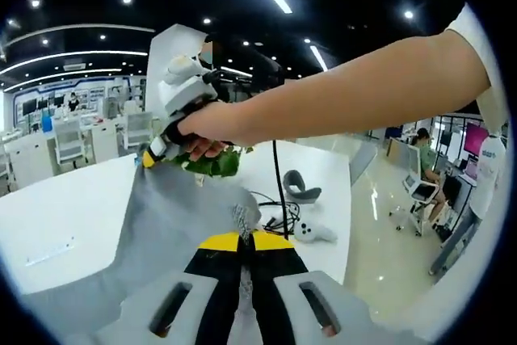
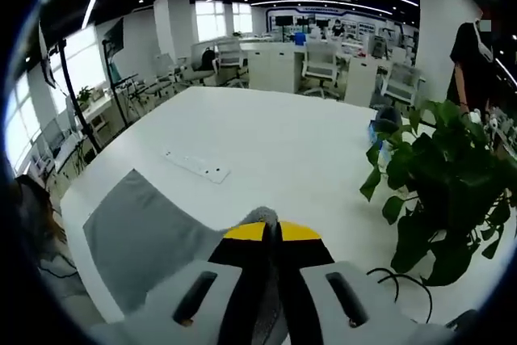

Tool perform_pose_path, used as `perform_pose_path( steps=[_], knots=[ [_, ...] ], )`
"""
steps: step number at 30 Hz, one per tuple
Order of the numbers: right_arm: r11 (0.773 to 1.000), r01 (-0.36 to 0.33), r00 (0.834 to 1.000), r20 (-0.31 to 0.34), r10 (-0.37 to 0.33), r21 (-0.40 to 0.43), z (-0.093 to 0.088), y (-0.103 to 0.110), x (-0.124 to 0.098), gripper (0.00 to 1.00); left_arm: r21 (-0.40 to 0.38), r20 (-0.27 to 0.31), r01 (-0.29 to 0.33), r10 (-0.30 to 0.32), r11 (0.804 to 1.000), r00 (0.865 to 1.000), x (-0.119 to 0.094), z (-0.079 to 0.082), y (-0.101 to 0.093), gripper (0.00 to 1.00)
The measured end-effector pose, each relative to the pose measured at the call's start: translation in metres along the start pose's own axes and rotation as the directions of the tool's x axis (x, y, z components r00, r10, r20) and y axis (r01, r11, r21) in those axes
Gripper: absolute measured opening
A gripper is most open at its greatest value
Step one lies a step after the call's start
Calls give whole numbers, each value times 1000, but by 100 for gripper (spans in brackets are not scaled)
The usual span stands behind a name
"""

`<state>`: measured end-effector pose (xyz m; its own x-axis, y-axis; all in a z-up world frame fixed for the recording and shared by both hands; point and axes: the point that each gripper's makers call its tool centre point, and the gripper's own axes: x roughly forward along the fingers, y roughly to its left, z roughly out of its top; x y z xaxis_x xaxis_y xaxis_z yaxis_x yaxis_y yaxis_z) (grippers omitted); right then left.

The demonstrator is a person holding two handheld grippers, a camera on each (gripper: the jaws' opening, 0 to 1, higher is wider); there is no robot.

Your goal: Fold the towel on the table until its edges align and the towel forms a compact rectangular stack.

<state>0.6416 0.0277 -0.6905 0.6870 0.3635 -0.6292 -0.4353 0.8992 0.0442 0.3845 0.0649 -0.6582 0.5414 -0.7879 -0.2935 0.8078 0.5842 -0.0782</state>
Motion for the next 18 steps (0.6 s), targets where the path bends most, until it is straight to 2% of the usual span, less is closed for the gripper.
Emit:
perform_pose_path(
  steps=[7, 13, 18],
  knots=[
    [999, -2, 1000, 18, 3, -37, 32, 33, 1, 2, 21, 28, -43, 42, 999, 999, -34, 7, 20, 2],
    [999, 9, 1000, 27, -8, -52, 48, 57, 2, 2, 38, 48, -69, 67, 997, 997, -64, 9, 39, 2],
    [1000, 22, 999, 33, -21, -13, 55, 77, 1, 2, 44, 57, -98, 95, 994, 994, -93, 7, 59, 2]
  ],
)
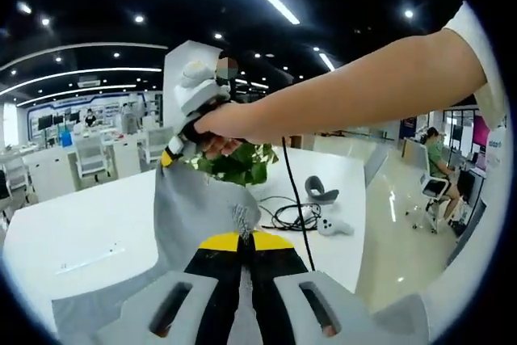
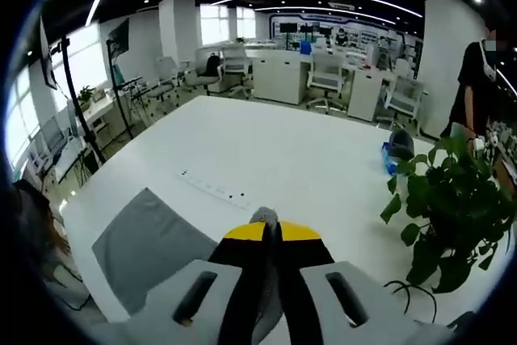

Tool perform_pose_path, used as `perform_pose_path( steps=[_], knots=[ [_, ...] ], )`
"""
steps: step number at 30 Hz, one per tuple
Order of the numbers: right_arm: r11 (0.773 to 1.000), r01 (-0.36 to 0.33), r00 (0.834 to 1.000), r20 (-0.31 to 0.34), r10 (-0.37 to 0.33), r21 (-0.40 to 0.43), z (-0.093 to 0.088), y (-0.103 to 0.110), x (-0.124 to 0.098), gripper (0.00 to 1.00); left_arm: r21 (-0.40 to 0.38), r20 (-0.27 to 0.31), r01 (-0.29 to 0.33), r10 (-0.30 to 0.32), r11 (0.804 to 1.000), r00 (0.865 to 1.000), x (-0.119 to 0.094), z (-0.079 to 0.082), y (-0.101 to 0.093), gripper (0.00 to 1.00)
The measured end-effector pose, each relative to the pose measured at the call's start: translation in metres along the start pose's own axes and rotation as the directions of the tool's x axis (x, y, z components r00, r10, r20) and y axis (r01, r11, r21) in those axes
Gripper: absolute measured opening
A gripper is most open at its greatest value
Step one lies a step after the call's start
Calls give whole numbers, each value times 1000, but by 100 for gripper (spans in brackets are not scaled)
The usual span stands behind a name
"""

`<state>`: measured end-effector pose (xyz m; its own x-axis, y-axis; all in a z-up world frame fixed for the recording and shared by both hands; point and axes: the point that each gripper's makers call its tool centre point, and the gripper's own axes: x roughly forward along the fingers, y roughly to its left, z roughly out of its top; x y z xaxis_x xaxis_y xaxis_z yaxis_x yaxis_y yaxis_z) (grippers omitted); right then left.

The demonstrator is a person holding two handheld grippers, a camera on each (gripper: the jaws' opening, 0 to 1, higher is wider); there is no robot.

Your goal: Fold the towel on the table until its edges align and the towel forms a compact rectangular stack.

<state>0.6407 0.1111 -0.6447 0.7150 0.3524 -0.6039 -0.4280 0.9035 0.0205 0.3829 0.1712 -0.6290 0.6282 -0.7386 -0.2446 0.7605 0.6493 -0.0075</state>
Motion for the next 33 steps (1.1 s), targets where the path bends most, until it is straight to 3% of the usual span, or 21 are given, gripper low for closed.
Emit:
perform_pose_path(
  steps=[5, 12, 24, 33],
  knots=[
    [999, -1, 1000, 7, 0, 37, 6, 22, 0, 2, -2, 1, -40, 40, 999, 999, -31, -6, 25, 2],
    [999, -11, 1000, 15, 10, 34, 18, 58, 2, 2, -8, 8, -69, 69, 998, 998, -62, -12, 44, 2],
    [999, -45, 999, 0, 45, 4, 29, 124, 29, 2, -25, 6, -123, 123, 992, 992, -107, -33, 78, 2],
    [997, -69, 997, -31, 68, -37, 35, 158, 56, 2, -34, -11, -177, 177, 984, 984, -135, -51, 105, 2]
  ],
)
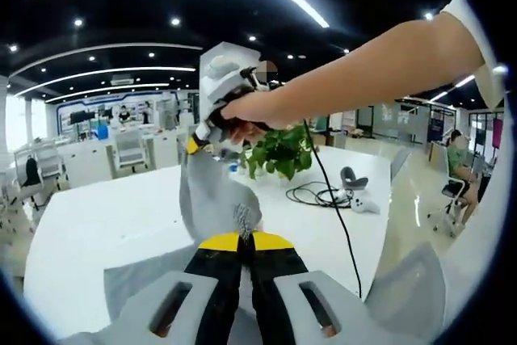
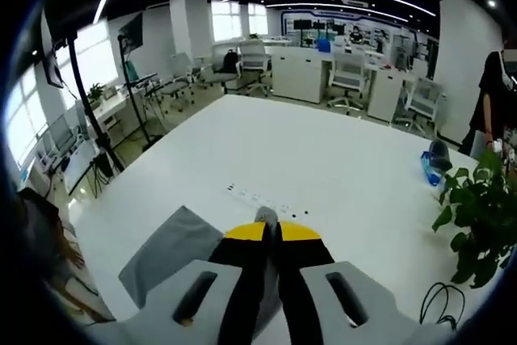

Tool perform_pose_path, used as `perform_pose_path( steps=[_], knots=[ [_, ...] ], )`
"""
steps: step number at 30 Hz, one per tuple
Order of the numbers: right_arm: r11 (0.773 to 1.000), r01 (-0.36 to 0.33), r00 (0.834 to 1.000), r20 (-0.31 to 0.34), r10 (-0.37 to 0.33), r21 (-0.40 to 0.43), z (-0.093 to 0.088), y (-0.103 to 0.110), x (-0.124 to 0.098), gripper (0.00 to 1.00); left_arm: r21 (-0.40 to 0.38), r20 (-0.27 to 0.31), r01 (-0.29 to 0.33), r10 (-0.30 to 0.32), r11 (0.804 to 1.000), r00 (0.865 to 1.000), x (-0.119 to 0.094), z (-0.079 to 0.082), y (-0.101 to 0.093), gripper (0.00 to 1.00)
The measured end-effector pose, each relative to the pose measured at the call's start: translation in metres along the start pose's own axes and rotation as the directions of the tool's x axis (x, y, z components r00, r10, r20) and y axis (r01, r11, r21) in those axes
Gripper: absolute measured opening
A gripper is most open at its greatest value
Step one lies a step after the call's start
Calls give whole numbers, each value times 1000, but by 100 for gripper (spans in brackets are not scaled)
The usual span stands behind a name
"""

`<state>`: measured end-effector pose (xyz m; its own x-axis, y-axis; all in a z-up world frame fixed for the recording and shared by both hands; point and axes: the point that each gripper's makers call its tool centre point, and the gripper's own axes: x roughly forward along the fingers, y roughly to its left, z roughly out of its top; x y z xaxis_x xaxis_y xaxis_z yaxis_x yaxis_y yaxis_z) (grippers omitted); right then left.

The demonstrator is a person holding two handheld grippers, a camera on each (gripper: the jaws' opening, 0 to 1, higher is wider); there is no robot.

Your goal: Fold the towel on the table until its edges align and the towel forms a compact rectangular stack.

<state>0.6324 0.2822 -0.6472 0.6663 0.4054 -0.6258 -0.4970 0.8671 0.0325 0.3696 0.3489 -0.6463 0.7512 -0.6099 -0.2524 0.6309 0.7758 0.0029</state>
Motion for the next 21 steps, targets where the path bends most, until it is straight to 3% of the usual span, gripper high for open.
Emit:
perform_pose_path(
  steps=[6, 21],
  knots=[
    [999, -27, 999, -18, 26, -23, -1, 23, 23, 2, -33, -28, -52, 51, 998, 998, -15, -26, 23, 2],
    [989, -113, 993, -51, 108, -100, -16, 81, 56, 2, -78, -72, -109, 104, 991, 992, -35, -69, 35, 3]
  ],
)
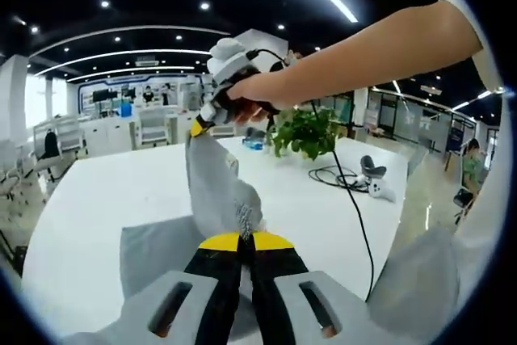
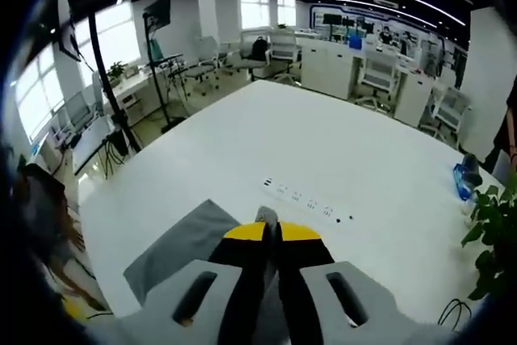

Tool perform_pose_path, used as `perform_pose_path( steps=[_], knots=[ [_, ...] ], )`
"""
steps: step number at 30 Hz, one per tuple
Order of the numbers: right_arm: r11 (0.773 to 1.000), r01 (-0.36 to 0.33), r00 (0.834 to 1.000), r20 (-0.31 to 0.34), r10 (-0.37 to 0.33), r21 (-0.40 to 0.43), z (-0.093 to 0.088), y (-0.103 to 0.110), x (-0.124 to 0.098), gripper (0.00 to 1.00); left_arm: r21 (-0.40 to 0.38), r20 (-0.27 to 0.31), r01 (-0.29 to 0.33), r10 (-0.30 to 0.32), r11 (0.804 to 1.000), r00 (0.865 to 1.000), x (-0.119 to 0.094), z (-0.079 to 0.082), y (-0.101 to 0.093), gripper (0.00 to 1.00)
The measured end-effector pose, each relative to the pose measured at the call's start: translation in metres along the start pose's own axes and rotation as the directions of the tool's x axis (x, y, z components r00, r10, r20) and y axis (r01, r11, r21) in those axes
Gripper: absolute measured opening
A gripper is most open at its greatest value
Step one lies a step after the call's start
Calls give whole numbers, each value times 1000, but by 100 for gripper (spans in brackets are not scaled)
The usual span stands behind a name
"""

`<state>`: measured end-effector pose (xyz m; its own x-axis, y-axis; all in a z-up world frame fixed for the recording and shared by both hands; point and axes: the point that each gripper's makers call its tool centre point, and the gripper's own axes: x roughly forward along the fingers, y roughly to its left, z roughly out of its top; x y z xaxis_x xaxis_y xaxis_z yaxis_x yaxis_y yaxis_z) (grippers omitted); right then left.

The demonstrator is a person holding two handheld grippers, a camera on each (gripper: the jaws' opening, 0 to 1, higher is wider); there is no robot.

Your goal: Fold the towel on the table until its edges align and the towel forms a compact rectangular stack.

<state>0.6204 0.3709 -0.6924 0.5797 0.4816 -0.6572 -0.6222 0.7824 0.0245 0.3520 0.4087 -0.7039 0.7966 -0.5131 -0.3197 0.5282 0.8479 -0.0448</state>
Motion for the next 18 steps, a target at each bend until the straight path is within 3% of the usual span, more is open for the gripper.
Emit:
perform_pose_path(
  steps=[9, 18],
  knots=[
    [1000, -21, 1000, -13, 21, 11, -7, 9, 19, 2, -2, -7, -41, 41, 999, 999, -7, -10, 15, 3],
    [997, -44, 999, -21, 42, -69, -2, 35, 37, 2, -46, -18, -95, 94, 994, 995, -20, -28, 41, 2]
  ],
)
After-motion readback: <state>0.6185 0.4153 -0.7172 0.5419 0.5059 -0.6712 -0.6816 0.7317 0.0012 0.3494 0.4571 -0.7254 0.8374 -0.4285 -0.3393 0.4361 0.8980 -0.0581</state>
